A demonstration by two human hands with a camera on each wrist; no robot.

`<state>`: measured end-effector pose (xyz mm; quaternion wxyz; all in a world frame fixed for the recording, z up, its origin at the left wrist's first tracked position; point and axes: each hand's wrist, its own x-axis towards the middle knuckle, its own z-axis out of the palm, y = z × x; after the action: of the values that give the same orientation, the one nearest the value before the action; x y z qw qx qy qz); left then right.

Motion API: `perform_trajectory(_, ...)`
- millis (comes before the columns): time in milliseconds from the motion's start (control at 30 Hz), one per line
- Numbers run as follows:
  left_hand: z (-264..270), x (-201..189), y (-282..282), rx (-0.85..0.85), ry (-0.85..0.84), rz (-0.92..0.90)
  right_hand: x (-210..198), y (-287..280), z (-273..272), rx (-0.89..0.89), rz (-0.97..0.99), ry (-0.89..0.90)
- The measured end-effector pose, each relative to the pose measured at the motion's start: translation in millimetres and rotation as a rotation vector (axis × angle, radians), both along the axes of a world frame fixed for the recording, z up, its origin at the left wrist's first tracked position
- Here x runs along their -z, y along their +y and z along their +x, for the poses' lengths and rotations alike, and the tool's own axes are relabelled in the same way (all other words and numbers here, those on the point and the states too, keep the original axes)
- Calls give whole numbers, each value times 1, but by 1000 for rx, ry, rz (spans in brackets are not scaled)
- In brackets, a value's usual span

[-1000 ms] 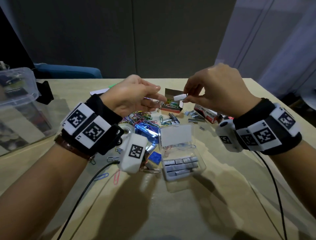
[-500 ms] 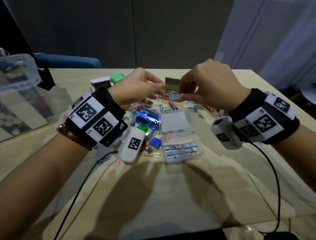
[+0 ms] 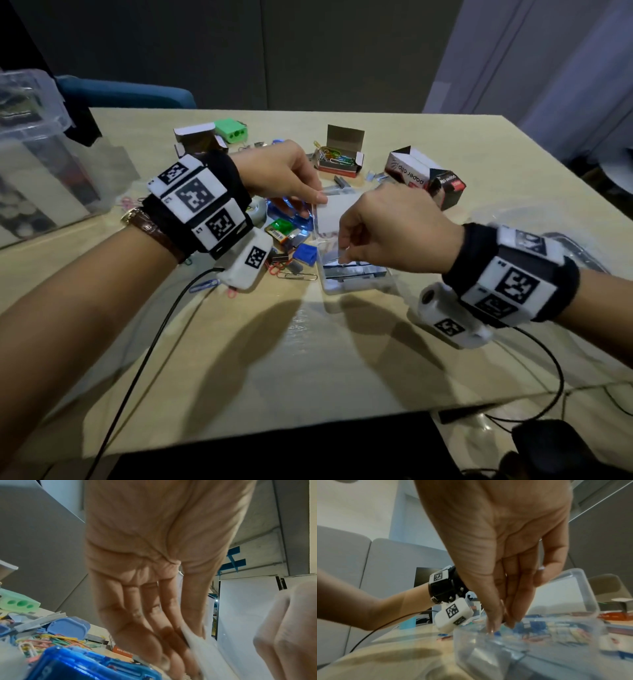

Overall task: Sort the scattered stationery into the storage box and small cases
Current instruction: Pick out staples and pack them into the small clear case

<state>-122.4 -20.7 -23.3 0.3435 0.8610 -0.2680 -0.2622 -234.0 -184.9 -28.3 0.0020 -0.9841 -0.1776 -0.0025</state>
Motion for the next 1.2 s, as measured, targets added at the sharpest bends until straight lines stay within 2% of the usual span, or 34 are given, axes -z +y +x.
perform_trajectory(200, 4, 0, 1, 18, 38, -36, 16, 5, -1, 43, -65, -42)
perform_trajectory(567, 8, 3, 1, 35, 25, -47, 15, 5, 5, 89, 85, 29)
perform_trajectory(833, 10, 2, 1, 42, 32, -31, 14, 8, 3, 37, 79, -6)
perform_trajectory(1033, 19, -6, 7, 39, 24, -46, -17, -4, 14, 16, 85, -21)
perform_trajectory(1100, 27, -11, 7, 16, -32, -70, -35, -14, 25, 22, 83, -22)
perform_trajectory(1200, 39, -13, -4, 9, -247, -44, -49, -32, 56, 79, 34, -30)
